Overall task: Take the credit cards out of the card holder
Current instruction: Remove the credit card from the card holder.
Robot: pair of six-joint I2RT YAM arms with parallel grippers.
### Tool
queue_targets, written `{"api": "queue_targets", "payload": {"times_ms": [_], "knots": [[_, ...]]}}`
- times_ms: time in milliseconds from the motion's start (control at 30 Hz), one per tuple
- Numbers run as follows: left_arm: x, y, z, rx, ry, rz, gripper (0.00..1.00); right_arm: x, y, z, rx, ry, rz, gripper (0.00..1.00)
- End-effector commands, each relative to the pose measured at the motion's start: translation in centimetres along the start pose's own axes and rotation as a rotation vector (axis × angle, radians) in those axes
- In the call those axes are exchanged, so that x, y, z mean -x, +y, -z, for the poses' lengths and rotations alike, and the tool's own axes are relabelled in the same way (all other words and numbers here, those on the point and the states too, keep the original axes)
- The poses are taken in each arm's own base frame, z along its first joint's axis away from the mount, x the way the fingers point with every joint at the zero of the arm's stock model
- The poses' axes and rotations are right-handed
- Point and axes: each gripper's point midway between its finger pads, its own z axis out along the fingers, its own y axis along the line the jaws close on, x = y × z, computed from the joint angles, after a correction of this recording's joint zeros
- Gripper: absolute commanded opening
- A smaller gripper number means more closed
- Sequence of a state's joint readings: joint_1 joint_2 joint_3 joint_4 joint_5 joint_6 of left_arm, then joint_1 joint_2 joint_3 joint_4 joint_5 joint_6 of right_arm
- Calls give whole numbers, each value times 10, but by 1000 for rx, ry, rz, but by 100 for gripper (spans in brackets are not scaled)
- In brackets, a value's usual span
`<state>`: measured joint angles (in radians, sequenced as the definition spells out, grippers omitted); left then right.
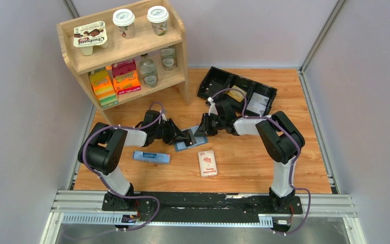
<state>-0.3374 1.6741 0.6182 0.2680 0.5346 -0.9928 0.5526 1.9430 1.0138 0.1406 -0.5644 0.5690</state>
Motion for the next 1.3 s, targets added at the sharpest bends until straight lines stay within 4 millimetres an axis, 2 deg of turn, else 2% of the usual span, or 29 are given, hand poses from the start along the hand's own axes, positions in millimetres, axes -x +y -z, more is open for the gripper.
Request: {"api": "queue_targets", "payload": {"times_ms": [0,100,133,300,367,567,700,833,967,1033,1067,1267], "knots": [[6,5,-10,-11,-13,21,41,-29,-43,-6,-118,59,-71,20],[7,3,-10,-22,-21,25,40,-30,-45,-7,-121,61,-79,20],[7,1,-10,-26,-23,19,37,-30,-46,-7,-124,61,-78,20],[12,-2,1,-21,-72,-12,7,-27,-46,-7,-129,54,-80,20],[12,-3,5,-12,-78,-31,1,-26,-45,-7,-127,52,-81,20],[12,-1,18,36,-90,-76,0,-19,-39,-5,-118,42,-70,20],[14,4,29,91,-106,-139,0,-8,-31,1,-116,18,-43,20],[16,2,42,117,-124,-208,0,12,-9,12,-80,-27,6,25],[21,-10,56,119,-142,-311,0,41,28,31,-13,-93,100,35],[23,-22,64,100,-141,-379,0,54,50,45,22,-127,170,41],[24,-35,70,74,-139,-406,0,62,60,52,36,-150,209,43],[26,-76,93,-19,-129,-588,0,83,97,94,50,-207,384,55]]}}
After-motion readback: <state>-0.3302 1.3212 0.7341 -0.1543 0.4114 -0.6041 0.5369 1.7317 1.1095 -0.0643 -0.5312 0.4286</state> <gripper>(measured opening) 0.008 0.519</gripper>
